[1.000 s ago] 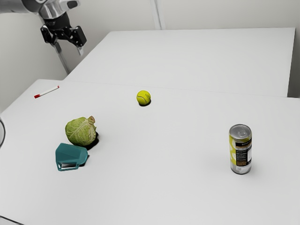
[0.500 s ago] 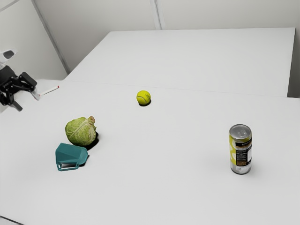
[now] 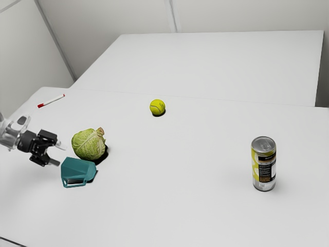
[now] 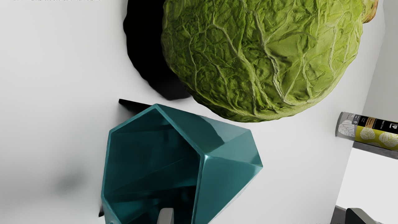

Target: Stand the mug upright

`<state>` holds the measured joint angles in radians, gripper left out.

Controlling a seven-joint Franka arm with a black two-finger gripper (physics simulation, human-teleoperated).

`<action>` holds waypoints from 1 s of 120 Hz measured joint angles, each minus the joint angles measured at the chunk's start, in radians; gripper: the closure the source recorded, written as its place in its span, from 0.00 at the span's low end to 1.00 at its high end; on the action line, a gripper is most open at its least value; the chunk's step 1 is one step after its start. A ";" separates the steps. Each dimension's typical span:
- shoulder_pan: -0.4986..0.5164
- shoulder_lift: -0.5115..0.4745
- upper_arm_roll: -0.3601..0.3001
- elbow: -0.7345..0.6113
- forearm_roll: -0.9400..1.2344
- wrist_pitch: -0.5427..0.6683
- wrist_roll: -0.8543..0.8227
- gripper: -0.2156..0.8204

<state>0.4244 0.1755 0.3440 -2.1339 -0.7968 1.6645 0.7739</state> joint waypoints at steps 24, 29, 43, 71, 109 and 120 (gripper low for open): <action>-0.001 0.009 0.003 -0.046 -0.061 0.020 0.154 0.21; -0.001 0.007 0.003 -0.056 -0.076 0.022 0.180 0.21; -0.001 -0.007 0.001 -0.100 -0.121 0.025 0.239 0.21; -0.003 -0.027 -0.009 -0.143 -0.164 0.038 0.300 0.32; -0.003 -0.032 -0.013 -0.151 -0.175 0.041 0.318 0.84; -0.003 -0.045 -0.020 -0.150 -0.174 0.040 0.315 0.89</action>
<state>0.4217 0.1307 0.3244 -2.2834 -0.9707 1.7047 1.0893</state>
